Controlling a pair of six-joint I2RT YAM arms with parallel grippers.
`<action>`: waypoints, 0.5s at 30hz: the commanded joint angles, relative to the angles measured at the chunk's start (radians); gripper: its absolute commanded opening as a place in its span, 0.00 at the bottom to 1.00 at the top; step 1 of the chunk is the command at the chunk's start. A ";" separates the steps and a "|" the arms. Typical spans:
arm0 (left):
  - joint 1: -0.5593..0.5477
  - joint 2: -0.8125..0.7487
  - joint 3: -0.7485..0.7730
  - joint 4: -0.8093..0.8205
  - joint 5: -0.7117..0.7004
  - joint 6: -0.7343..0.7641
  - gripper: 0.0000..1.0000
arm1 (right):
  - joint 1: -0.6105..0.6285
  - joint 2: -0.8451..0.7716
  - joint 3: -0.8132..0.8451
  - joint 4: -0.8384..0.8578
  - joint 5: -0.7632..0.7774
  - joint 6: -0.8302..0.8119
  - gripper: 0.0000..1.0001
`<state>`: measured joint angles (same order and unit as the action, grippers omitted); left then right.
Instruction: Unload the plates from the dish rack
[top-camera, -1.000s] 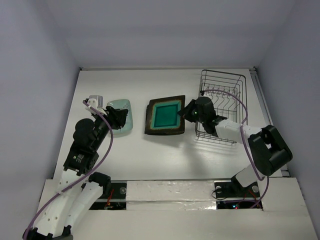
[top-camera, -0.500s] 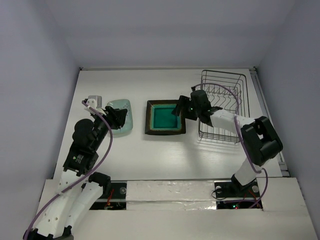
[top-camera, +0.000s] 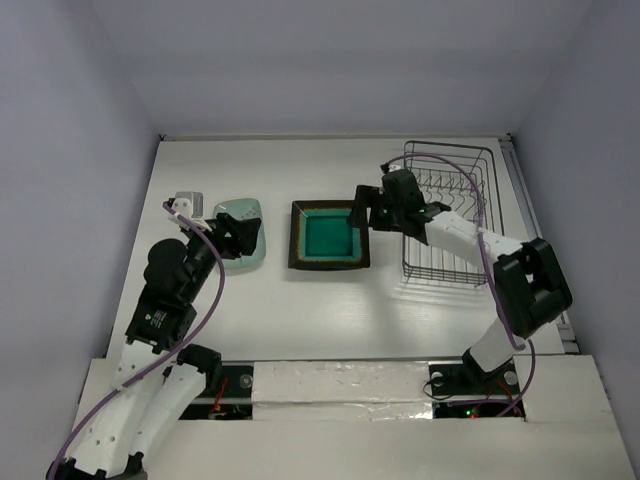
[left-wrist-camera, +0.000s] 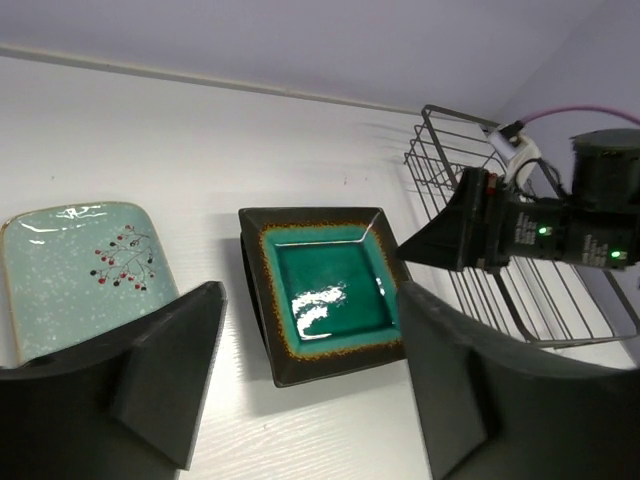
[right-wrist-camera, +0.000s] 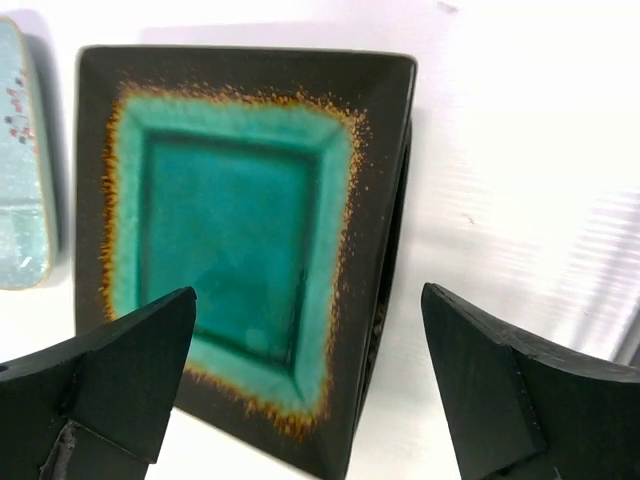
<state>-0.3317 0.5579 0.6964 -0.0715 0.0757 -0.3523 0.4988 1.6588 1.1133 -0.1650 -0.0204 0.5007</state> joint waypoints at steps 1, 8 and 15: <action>0.003 -0.010 0.025 0.055 0.010 0.004 0.71 | 0.006 -0.137 0.051 -0.012 0.051 -0.031 0.99; 0.003 -0.024 0.026 0.065 0.027 -0.002 0.89 | 0.017 -0.385 0.034 0.108 -0.053 -0.040 0.01; 0.003 -0.032 0.078 0.053 -0.008 -0.020 0.96 | 0.017 -0.704 0.010 0.101 0.152 -0.131 0.04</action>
<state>-0.3317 0.5354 0.7055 -0.0654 0.0837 -0.3626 0.5064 1.0725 1.1137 -0.0990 0.0097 0.4370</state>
